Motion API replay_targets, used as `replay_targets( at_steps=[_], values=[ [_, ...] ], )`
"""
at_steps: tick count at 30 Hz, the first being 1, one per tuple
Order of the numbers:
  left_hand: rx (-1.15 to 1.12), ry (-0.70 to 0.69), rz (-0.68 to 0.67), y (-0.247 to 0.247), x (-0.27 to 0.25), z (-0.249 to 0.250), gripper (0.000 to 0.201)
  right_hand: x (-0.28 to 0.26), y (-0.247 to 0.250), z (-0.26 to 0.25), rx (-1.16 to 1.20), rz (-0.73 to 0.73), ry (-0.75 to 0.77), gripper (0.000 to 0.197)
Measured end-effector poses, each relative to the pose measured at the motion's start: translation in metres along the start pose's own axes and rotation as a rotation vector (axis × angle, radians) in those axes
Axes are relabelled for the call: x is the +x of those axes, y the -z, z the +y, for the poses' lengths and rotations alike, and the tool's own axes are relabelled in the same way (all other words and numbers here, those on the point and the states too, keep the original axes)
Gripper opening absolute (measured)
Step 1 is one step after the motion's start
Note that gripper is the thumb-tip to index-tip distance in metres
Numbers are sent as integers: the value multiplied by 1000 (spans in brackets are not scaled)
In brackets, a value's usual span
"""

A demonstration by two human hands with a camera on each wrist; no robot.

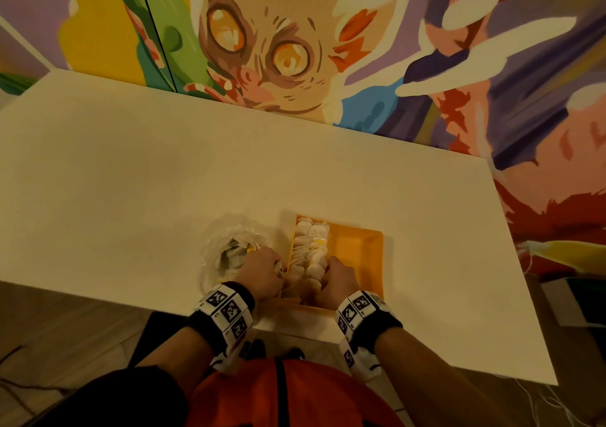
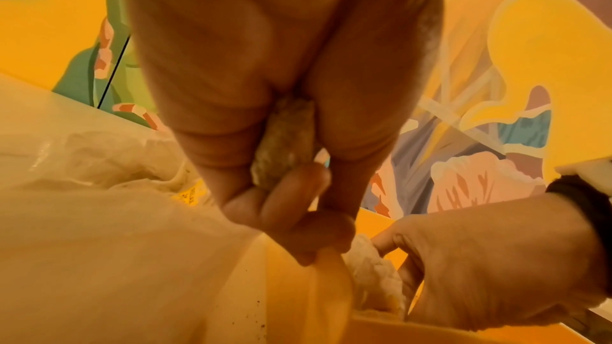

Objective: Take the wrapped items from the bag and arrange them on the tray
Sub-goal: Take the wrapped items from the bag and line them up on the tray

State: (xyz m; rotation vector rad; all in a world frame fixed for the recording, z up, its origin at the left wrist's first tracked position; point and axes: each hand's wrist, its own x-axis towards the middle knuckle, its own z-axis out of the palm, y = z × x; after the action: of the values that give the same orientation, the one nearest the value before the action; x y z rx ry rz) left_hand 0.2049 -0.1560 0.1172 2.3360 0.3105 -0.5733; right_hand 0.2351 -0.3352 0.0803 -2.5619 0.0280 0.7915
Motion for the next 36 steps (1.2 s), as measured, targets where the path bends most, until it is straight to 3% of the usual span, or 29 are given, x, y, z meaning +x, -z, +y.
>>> replay_targets(
  at_steps=[9,24,29,33,36],
  values=[
    [-11,-2,2,1,-1,1,18,4,1,1,97,11,-18,67],
    [2,-15,0,0,2,-2,16,-2,1,-5,242,24,17,42],
    [-152,-32,24,5,-2,-8,19,-1,5,1,321,7,21,49],
    [-470,-13,-23,17,-11,-7,26,-3,18,0,279,77,22,64],
    [-664,-29,-70,26,-17,-4,34,-8,26,-10,305,253,157,42]
  ],
)
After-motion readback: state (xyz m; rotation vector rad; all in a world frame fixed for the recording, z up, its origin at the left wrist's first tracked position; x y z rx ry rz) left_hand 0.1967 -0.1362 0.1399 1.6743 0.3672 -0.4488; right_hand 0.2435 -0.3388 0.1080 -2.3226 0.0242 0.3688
